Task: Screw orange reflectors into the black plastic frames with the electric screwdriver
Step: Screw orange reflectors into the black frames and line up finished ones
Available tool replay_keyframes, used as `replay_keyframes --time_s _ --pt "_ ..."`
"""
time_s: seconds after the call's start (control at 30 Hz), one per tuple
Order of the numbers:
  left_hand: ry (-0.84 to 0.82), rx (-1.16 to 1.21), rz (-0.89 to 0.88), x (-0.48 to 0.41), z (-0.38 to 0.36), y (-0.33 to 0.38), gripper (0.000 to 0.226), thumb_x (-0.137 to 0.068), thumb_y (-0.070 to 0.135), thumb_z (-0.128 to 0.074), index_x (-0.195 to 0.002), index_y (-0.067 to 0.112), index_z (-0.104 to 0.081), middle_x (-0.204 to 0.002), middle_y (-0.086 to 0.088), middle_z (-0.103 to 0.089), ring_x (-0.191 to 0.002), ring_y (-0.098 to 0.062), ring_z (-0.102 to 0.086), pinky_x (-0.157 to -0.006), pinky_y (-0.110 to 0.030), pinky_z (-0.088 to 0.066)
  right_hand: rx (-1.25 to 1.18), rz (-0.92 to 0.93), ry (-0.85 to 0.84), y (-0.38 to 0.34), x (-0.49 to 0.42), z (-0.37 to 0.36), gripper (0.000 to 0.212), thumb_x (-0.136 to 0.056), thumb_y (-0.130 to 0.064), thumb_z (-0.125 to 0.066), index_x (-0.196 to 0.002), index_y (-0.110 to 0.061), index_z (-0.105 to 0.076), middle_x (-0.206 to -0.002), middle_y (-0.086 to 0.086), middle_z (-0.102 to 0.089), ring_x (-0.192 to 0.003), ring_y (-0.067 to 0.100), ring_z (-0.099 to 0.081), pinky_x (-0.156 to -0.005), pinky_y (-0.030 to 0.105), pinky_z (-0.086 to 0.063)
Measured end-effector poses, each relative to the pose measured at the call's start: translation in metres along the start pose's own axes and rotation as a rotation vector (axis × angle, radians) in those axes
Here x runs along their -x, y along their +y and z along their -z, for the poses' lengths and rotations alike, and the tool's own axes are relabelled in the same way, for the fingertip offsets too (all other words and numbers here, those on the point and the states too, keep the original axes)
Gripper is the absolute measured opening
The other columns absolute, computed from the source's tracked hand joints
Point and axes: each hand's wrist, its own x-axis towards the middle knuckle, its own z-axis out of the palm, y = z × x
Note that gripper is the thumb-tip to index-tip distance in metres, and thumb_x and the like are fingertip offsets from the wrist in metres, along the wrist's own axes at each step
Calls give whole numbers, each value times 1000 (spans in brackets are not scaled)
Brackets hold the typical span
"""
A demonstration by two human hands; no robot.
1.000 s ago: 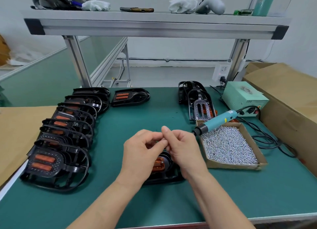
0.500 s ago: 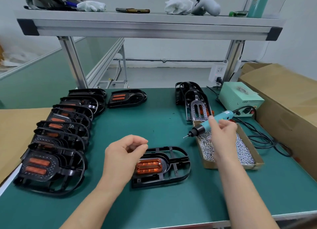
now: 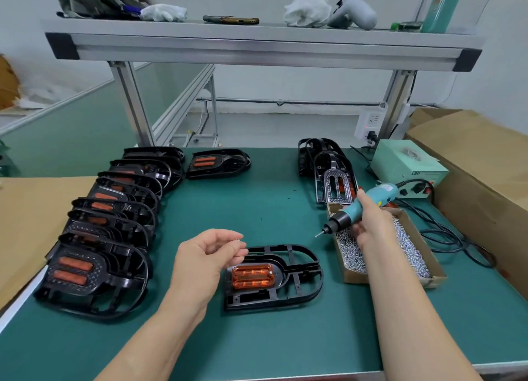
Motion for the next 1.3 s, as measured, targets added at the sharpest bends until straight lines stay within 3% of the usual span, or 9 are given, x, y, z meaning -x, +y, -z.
replay_keyframes --time_s 0.13,0.23,0.33,0.47,0.6,0.8,0.97,1.3 --pt "-11 -8 10 0 0 -1 12 -86 -2 -71 -86 9 -74 -84 -12 -76 -80 -21 -75 -67 -18 -56 -392 91 -54 1 16 -4 19 -90 -19 -71 -96 -9 -55 -67 1 -59 -45 7 -57 -44 20 -48" --pt "-25 -28 20 1 -1 -1 9 -85 -1 -73 -86 8 -72 -84 -13 -76 -77 -18 -75 -65 -17 -55 -593 174 -111 -3 39 -8 26 -89 -16 -72 -105 -12 -52 -72 -3 -52 -52 5 -52 -50 18 -45" --pt "-72 -62 23 3 -3 -1 10 -84 -3 -74 -85 6 -71 -81 -13 -75 -72 -16 -73 -64 -17 -54 -676 211 -259 -12 67 -12 23 -86 -26 -73 -102 -16 -60 -71 -5 -47 -57 7 -45 -53 19 -39" --pt "-138 -102 11 8 -6 -1 14 -83 -2 -75 -81 11 -73 -77 -9 -74 -69 -13 -70 -64 -17 -53 -616 233 -470 -18 104 -22 20 -82 -23 -75 -97 -16 -63 -74 -3 -54 -60 8 -48 -55 19 -38" --pt "-171 -99 0 11 -8 0 17 -83 -4 -75 -78 13 -74 -75 -8 -74 -67 -12 -69 -63 -17 -53 -553 381 -484 -13 132 -45 16 -84 -5 -71 -91 -14 -60 -69 -6 -62 -57 6 -55 -57 18 -46" --pt "-176 -82 21 17 -6 -1 13 -85 -6 -71 -82 7 -73 -75 -8 -74 -67 -13 -69 -62 -17 -52 -492 514 -434 0 156 -68 16 -80 -9 -71 -74 -21 -64 -58 -5 -54 -52 10 -46 -57 20 -42" --pt "-167 -58 31 19 -3 -1 11 -85 -6 -71 -83 5 -72 -74 -7 -75 -66 -12 -70 -61 -17 -53 -418 632 -397 8 164 -76 28 -83 -9 -69 -63 -28 -66 -52 -5 -50 -49 10 -45 -58 20 -42" --pt "-148 -63 17 19 3 -4 15 -83 -6 -73 -81 9 -74 -74 -7 -74 -67 -11 -70 -62 -17 -53 -377 629 -391 15 168 -79 25 -83 -9 -70 -66 -26 -63 -54 -3 -50 -50 12 -45 -57 21 -42"
